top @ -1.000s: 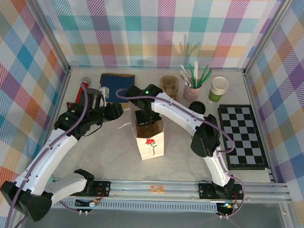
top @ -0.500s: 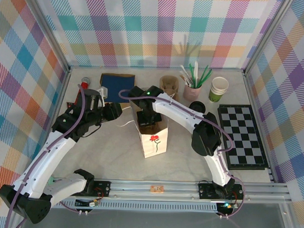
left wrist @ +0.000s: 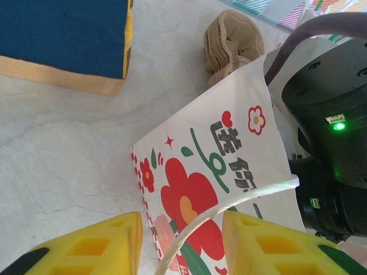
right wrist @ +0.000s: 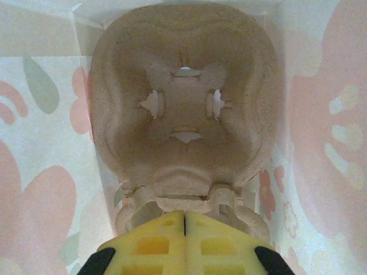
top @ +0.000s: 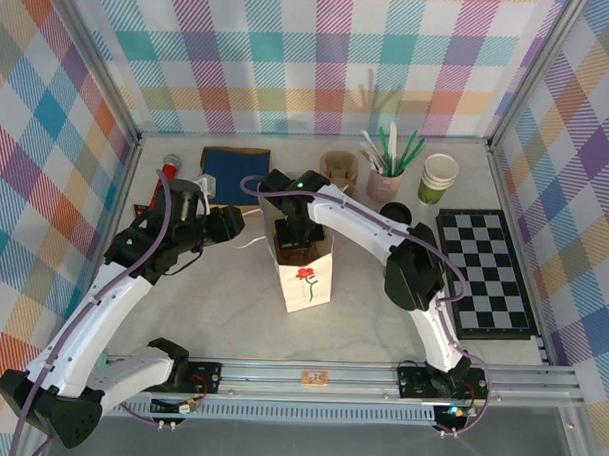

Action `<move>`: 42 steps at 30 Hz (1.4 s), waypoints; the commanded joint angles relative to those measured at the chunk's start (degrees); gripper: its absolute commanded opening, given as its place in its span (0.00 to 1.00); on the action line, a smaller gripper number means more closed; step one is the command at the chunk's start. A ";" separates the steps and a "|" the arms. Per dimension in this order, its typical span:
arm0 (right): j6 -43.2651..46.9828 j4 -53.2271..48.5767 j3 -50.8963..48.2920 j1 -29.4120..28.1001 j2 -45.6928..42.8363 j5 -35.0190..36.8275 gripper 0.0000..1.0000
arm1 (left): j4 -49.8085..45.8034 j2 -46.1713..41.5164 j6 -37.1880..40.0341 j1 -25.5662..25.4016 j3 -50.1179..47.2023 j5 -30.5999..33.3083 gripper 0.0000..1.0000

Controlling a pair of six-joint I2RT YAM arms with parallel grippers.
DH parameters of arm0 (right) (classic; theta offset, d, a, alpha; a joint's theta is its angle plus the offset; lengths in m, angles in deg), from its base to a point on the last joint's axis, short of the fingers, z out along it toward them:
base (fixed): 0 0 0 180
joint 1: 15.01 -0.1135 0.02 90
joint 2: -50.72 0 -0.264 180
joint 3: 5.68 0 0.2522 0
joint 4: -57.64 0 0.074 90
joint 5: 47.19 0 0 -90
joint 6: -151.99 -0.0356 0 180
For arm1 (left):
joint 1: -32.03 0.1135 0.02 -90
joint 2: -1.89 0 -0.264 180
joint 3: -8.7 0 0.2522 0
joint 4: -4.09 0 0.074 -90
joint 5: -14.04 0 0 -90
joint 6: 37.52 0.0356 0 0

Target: Pack the takeout coffee

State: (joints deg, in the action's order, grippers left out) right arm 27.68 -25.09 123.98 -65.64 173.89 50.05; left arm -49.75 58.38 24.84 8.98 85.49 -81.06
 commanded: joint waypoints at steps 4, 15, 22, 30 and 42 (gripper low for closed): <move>-0.93 0.63 -0.36 0.25 -2.29 -1.17 0.00 | 2.10 -0.09 -0.09 0.50 -0.77 -3.02 0.40; -1.21 2.26 -1.50 0.27 -1.48 -0.74 0.00 | 2.55 0.20 0.35 0.46 -0.97 -4.37 0.27; -1.42 4.09 -3.48 0.27 -1.97 -0.55 0.00 | 2.63 -0.58 0.27 0.46 -1.41 -4.65 0.16; -1.62 5.03 -4.70 0.25 -2.36 -0.44 0.00 | 2.87 -0.59 0.14 0.46 -1.50 -4.83 0.11; -1.20 7.17 -6.55 0.25 -2.66 1.19 0.00 | 3.07 -0.77 0.06 0.46 -1.94 -4.92 0.08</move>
State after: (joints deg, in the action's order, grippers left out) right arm 26.81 -18.54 118.34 -65.64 173.87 50.34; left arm -48.24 58.59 24.87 8.98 84.33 -85.15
